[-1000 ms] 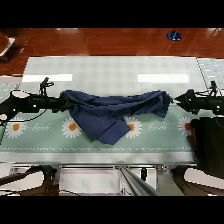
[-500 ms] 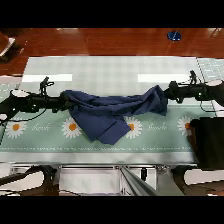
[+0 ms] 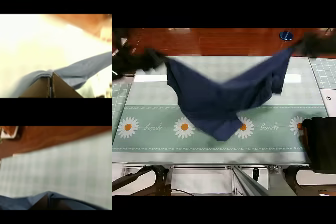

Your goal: Fold the shirts.

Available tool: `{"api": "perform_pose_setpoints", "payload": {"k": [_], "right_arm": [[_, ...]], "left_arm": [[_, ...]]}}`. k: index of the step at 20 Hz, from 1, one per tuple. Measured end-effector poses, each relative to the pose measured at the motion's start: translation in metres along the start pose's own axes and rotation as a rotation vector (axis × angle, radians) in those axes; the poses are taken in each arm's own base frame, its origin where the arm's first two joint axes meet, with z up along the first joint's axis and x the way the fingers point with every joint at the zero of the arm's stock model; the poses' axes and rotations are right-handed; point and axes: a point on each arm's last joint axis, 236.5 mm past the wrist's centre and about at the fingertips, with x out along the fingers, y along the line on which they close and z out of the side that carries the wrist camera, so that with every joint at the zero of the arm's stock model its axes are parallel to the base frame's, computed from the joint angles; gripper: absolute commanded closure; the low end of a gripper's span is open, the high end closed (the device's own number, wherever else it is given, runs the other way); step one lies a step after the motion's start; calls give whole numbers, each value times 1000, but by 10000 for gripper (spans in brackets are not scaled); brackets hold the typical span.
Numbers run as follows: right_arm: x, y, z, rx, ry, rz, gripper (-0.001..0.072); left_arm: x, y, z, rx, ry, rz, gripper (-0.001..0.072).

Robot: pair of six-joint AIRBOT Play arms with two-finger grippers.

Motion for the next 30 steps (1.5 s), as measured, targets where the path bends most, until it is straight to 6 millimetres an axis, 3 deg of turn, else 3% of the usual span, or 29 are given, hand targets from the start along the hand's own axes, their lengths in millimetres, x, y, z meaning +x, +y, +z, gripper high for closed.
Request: {"api": "perform_pose_setpoints", "payload": {"k": [1, 3, 6, 8, 10, 12, 15, 19, 21, 23, 26, 30], "right_arm": [[-26, 32, 23, -79, -67, 9, 691], [-80, 89, 48, -219, -185, 5, 691], [-165, 161, 52, -404, -347, -54, 691], [-220, 195, 42, -507, -447, -126, 691], [-272, 226, 26, -585, -553, -189, 691], [-314, 248, 6, -642, -632, -243, 691], [-357, 260, -24, -668, -695, -331, 691], [-377, 236, -50, -616, -690, -452, 691], [-370, 217, -57, -577, -647, -490, 691], [-355, 197, -62, -539, -590, -506, 691], [-309, 158, -72, -459, -442, -489, 691], [-221, 93, -87, -336, -204, -417, 691]], "left_arm": [[-20, -36, 31, 81, -75, -36, 678], [-67, -106, 77, 241, -216, -82, 678], [-146, -190, 104, 463, -396, -75, 678], [-198, -232, 103, 600, -507, -8, 678], [-241, -259, 93, 715, -599, 104, 678], [-273, -276, 77, 792, -664, 227, 678], [-302, -290, 48, 864, -699, 362, 678], [-320, -268, 22, 856, -659, 483, 678], [-318, -238, 16, 809, -596, 545, 678], [-303, -205, 12, 758, -515, 579, 678], [-258, -141, 3, 656, -331, 613, 678], [-180, -38, -12, 482, -94, 661, 678]]}}
